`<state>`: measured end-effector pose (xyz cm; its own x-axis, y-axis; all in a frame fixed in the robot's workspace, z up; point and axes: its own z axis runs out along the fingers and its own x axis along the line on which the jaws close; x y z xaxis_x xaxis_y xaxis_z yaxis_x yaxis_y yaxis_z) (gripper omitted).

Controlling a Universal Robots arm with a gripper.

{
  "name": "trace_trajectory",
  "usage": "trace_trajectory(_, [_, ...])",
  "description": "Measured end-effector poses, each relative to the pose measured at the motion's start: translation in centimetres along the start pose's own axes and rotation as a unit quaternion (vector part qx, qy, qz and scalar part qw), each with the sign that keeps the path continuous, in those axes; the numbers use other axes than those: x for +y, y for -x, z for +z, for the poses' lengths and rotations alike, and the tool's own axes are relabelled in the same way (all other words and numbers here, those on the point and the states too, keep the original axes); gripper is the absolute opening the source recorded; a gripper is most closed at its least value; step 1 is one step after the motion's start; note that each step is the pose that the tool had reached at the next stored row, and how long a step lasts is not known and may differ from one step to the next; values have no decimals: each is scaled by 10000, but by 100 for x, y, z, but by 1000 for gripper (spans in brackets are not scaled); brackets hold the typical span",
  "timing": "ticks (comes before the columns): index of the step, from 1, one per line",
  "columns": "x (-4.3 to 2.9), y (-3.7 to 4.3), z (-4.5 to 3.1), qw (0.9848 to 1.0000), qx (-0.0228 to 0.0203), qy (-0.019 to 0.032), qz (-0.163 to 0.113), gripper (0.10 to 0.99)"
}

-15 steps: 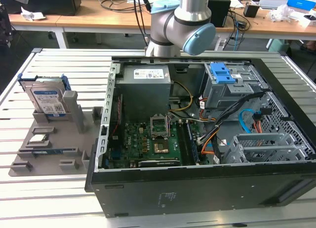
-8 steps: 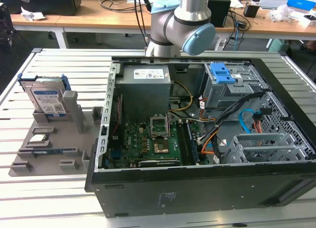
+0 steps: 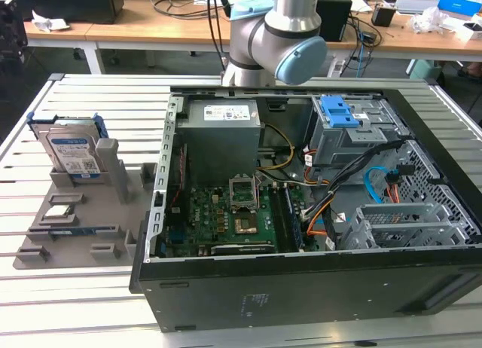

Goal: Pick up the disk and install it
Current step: 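Pick up the disk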

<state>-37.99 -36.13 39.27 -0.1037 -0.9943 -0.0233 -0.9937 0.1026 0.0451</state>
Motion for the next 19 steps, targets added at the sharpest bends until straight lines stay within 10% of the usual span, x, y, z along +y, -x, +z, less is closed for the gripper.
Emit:
trace_trajectory(6, [16,159,6,10000,0,0,0,541])
trace_trajectory(19, [-80,176,146,10000,39,-4,-14,541])
